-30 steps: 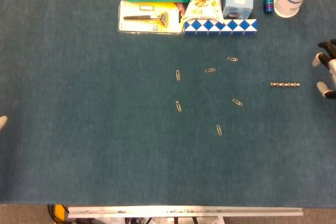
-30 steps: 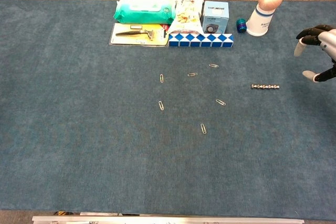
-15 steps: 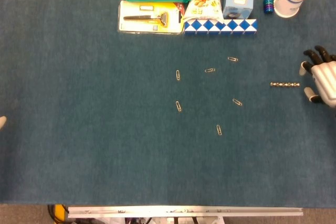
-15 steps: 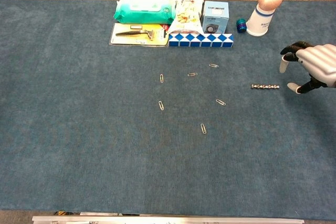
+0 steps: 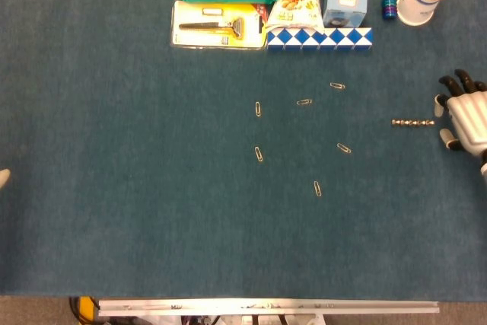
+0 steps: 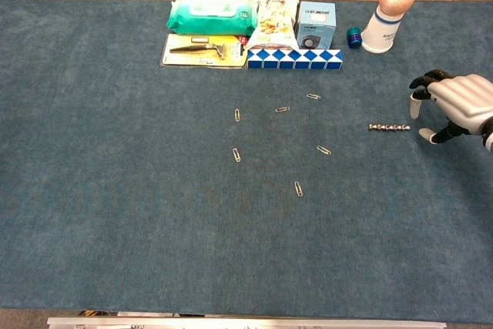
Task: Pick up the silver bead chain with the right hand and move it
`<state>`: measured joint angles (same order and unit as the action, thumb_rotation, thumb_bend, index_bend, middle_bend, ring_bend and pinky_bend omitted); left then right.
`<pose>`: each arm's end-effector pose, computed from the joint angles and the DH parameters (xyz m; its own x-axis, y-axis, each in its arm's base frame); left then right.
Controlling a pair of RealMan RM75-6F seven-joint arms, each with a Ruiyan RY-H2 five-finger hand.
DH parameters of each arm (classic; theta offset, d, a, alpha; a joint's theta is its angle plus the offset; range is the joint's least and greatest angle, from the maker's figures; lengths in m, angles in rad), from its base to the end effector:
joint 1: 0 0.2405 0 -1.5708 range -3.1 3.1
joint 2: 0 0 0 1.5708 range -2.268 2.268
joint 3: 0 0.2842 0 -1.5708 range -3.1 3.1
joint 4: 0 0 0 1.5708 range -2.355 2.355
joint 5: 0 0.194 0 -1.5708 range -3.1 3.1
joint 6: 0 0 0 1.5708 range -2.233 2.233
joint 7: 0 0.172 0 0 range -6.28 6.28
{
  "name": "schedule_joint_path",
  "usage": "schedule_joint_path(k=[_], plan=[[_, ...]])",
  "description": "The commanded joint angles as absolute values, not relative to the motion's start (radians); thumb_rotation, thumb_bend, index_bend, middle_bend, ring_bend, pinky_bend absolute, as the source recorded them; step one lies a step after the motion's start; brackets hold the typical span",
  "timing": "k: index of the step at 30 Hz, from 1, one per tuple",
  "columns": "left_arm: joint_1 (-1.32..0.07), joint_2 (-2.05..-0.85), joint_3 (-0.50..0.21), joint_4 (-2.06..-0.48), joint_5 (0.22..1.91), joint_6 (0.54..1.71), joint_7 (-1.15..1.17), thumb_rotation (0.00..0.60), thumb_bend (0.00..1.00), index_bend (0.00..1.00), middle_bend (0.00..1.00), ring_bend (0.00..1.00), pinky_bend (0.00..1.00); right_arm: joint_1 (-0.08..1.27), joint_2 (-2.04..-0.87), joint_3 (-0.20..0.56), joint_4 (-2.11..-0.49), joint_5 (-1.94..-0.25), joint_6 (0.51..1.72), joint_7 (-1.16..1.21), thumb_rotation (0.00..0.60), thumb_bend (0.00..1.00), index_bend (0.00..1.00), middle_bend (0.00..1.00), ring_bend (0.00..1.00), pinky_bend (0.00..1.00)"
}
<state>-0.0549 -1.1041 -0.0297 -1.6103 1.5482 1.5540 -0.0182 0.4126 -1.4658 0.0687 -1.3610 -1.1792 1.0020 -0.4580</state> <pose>-0.3263 0.1959 0.1954 0.3960 -0.0350 0.9176 0.9174 -0.0292 -0.3970 -0.3265 -0.3089 0.0246 0.6407 -0.3377 0.6895 -0.7608 -0.1583 0.6294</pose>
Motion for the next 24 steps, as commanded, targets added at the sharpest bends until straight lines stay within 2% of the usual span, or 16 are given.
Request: schedule_joint_path(k=[1, 15, 24], plan=[[-0.055, -1.104, -0.029, -1.610, 1.548, 1.553, -0.017, 0.600, 0.03, 0.32, 0.20, 0.21, 0.44, 0.418, -1.476, 0.067, -1.349, -1.175, 0.998, -0.464, 0.600, 0.29, 0.47, 0.17, 0.07, 0.24], [-0.053, -1.106, -0.030, -1.604, 1.555, 1.559, -0.026, 0.600, 0.03, 0.32, 0.21, 0.22, 0.44, 0.438, -1.512, 0.060, -1.318, -1.167, 0.988, -0.480, 0.600, 0.29, 0.47, 0.17, 0.07, 0.24], [-0.051, -1.102, -0.029, -1.607, 1.557, 1.562, -0.033, 0.600, 0.03, 0.32, 0.22, 0.23, 0.44, 0.450, -1.527, 0.064, -1.308, -1.153, 0.982, -0.494, 0.600, 0.33, 0.47, 0.17, 0.07, 0.24]])
